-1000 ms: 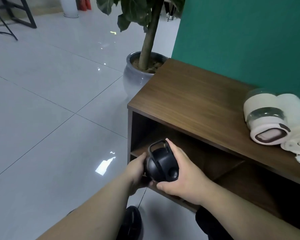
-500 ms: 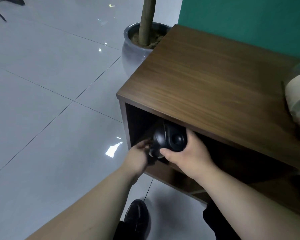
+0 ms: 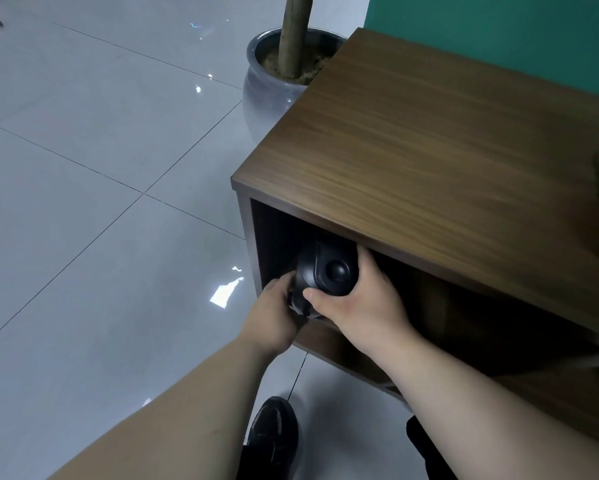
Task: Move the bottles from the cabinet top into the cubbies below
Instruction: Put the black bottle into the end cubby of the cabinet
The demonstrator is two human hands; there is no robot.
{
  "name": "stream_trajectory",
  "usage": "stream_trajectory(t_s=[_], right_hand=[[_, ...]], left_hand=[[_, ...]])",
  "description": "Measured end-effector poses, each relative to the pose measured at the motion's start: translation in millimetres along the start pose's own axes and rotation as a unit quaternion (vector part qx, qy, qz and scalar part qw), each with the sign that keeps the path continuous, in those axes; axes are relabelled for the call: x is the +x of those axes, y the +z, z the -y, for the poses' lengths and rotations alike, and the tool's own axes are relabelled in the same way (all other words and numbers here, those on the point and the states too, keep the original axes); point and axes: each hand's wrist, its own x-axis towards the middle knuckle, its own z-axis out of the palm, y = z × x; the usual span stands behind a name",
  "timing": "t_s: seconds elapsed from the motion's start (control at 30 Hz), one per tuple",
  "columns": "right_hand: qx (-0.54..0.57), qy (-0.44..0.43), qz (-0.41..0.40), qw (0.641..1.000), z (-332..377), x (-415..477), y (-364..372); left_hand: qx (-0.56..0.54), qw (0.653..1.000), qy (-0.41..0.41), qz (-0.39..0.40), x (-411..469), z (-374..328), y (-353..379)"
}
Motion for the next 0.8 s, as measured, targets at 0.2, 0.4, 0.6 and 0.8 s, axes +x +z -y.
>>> stream_trajectory(t_s=[0.2, 0.4, 0.6, 0.8], right_hand=[[0.001, 0.002, -0.010, 1.000, -0.2, 4.4, 7.1], [-0.003, -0.002, -0.013, 1.000, 3.1, 5.4, 7.0], [-0.044, -0.002, -0.037, 0.998, 1.8, 6.2, 8.6], [-0.076, 0.022, -0.038, 0.996, 1.6, 6.1, 10.3]], left_hand=[[0.015, 1.000, 0.005, -0.025, 0.7, 2.3, 2.6], [0.043, 0.998, -0.003, -0.043, 6.4, 4.7, 6.5], [0.043, 0.998, -0.003, -0.045, 11.7, 10.5, 9.1], [0.023, 0.998, 0.010, -0.049, 14.1, 15.9, 9.4]])
